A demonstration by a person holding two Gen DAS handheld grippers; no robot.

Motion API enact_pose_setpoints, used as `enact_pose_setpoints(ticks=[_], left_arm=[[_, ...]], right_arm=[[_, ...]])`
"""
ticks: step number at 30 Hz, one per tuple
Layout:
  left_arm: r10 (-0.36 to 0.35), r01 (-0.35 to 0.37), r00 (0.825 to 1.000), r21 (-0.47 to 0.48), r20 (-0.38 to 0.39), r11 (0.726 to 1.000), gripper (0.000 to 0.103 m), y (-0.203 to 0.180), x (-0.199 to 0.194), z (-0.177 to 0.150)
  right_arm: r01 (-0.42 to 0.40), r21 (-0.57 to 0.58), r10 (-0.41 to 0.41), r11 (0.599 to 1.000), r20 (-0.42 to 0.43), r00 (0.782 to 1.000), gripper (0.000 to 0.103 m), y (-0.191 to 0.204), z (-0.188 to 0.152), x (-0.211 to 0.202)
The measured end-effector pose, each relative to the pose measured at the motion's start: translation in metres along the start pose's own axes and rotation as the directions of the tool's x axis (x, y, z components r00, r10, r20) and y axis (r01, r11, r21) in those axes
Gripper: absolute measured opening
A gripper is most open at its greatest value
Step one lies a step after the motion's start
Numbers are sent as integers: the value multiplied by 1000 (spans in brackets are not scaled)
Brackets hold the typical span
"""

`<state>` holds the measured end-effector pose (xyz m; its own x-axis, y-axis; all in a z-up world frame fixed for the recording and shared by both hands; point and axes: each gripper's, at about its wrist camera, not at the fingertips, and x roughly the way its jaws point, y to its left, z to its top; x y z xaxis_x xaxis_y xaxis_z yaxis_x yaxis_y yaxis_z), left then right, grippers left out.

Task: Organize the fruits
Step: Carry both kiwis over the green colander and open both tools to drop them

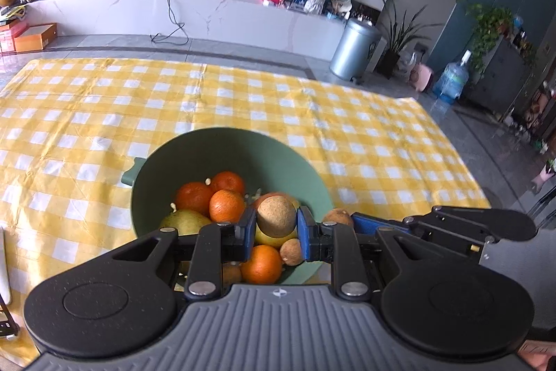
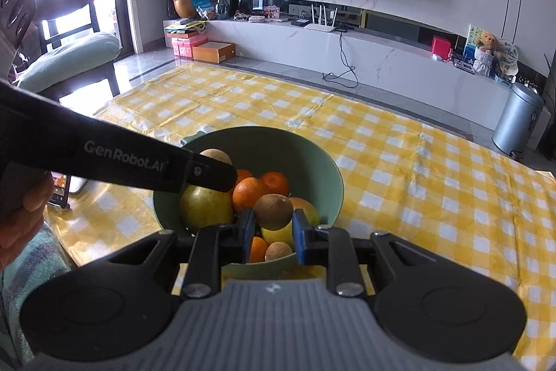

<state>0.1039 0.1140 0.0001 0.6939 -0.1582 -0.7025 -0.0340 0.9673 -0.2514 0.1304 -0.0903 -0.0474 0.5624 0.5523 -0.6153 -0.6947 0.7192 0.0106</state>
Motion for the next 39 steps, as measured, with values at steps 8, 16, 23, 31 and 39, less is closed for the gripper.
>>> enact_pose_setpoints(ticks=[8, 16, 23, 31, 39], left_arm=[[-22, 16, 993, -50, -112, 999, 27, 23, 27, -3], [-72, 50, 980, -123, -185, 991, 27, 36, 50, -5], [-47, 22, 978, -121, -204, 992, 28, 36, 61, -10], [-25, -4, 980, -144, -195, 990, 30, 43, 57, -9], [-4, -22, 991, -192, -134, 981, 38, 50, 42, -5]], right_arm=[[-60, 4, 60, 998, -130, 990, 19, -5, 2, 33], [-122, -1, 120, 992, -189, 975, 19, -3, 7, 54], [-121, -25, 112, 992, -224, 968, 19, -3, 4, 70], [-141, -19, 134, 990, -213, 968, 19, 0, 7, 74], [-154, -21, 147, 988, -196, 970, 19, 7, 11, 79]])
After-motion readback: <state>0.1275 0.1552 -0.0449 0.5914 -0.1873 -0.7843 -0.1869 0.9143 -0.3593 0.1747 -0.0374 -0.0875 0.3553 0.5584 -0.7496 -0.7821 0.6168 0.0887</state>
